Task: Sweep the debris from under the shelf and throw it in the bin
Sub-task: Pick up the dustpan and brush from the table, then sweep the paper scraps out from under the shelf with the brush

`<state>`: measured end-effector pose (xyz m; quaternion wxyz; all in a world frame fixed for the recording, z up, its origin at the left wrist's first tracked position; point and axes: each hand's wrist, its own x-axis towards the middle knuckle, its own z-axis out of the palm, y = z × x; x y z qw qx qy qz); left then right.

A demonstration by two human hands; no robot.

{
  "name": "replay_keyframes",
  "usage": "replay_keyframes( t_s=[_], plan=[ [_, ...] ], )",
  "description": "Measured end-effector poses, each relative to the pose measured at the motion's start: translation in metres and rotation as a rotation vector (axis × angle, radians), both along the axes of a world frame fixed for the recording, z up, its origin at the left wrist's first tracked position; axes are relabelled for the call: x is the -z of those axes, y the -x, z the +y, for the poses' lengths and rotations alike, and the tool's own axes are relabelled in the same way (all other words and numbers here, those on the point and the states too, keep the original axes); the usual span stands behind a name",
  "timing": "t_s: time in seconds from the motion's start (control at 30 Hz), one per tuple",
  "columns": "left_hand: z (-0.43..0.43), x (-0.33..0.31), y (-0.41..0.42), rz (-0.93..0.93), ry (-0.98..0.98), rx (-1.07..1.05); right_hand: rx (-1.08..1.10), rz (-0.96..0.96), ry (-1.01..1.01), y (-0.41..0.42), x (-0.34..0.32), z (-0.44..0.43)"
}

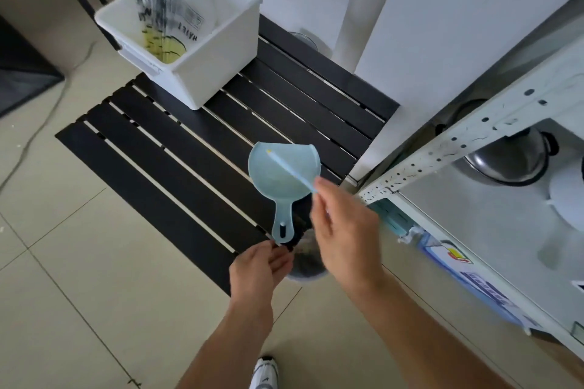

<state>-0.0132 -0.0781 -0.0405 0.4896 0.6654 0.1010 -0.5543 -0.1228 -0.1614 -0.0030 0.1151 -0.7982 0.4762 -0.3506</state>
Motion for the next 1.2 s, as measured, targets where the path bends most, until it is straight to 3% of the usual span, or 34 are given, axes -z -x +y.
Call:
replay_keyframes(
  t_s=[0.07,0.17,0.2,0.33,0.5,0.7,0.8,0.9,0.97,1.03,1.13,1.2],
  plan=[
    [0.016,-0.008,0.021,0.028,0.015,-0.035,0.187,-0.317,-0.044,0.025,-0.017,0.019],
    [0.033,-0.014,0.072,0.325,0.077,0.032,0.440,-0.787,-0.214,0.064,-0.027,0.062],
    [0.036,-0.010,0.091,0.419,0.075,0.066,0.509,-0.861,-0.257,0.078,-0.022,0.077],
    [0.044,0.027,0.159,0.575,0.077,0.110,0.680,-0.821,-0.381,0.143,0.025,0.131],
    [0.053,0.123,0.227,0.667,0.046,0.161,0.587,-0.661,-0.516,0.224,0.107,0.159],
    [0.039,0.238,0.292,0.700,0.023,0.482,0.494,-0.405,-0.517,0.304,0.226,0.147],
    [0.014,0.280,0.306,0.353,-0.035,0.940,0.524,-0.308,-0.435,0.337,0.289,0.131],
    [-0.029,0.299,0.306,-0.328,0.159,1.352,0.584,-0.338,-0.443,0.363,0.349,0.109],
    [-0.063,0.285,0.307,-0.810,0.484,1.339,0.613,-0.233,-0.398,0.377,0.379,0.088],
    [-0.096,0.256,0.313,-1.129,0.885,1.164,0.643,-0.057,-0.345,0.384,0.398,0.061],
    [-0.142,0.212,0.331,-1.332,1.387,0.997,0.630,0.039,-0.238,0.381,0.415,0.017],
    [-0.171,0.198,0.346,-1.473,1.459,1.101,0.640,0.175,-0.162,0.376,0.427,-0.012]
  ],
)
